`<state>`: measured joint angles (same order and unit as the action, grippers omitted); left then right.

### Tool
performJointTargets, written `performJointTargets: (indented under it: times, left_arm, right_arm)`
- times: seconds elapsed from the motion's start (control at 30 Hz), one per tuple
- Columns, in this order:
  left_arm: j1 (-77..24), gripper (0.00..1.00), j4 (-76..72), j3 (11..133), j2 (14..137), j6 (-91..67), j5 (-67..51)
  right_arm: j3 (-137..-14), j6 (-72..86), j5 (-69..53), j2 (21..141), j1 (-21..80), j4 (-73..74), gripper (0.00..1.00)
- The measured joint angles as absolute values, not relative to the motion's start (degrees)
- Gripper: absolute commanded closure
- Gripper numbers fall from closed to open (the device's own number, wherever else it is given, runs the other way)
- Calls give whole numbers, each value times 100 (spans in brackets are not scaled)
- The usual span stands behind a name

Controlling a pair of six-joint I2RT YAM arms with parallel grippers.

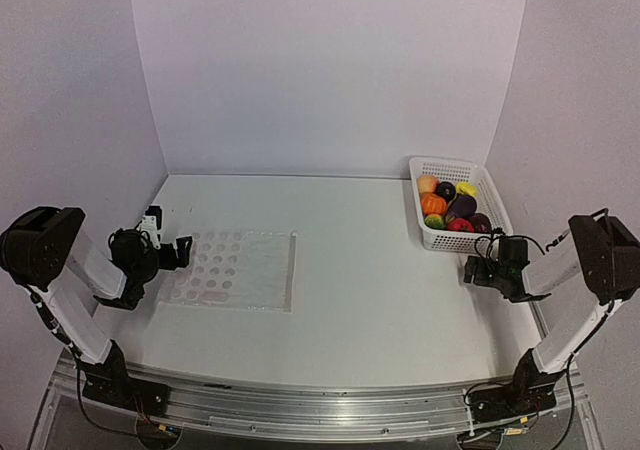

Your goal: Place the food in the zip-top bag and seal the zipper

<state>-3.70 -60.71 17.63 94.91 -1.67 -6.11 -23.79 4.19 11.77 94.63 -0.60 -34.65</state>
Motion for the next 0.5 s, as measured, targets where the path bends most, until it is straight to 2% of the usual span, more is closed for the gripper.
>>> performJointTargets:
  times: [0.17,0.33,0.5]
  left_arm:
    - [-370,0,-6071,1763,9491,-167,-611]
    - [-370,0,-5961,1799,9458,-114,-742]
    - [-426,0,-4387,2659,8970,106,-1312]
  right_arm:
    - [-2261,419,1176,9147,-59,-3431,0]
    - [-1840,461,1164,7691,-60,-3103,0]
    - [-1650,485,1042,6274,-60,-2233,1]
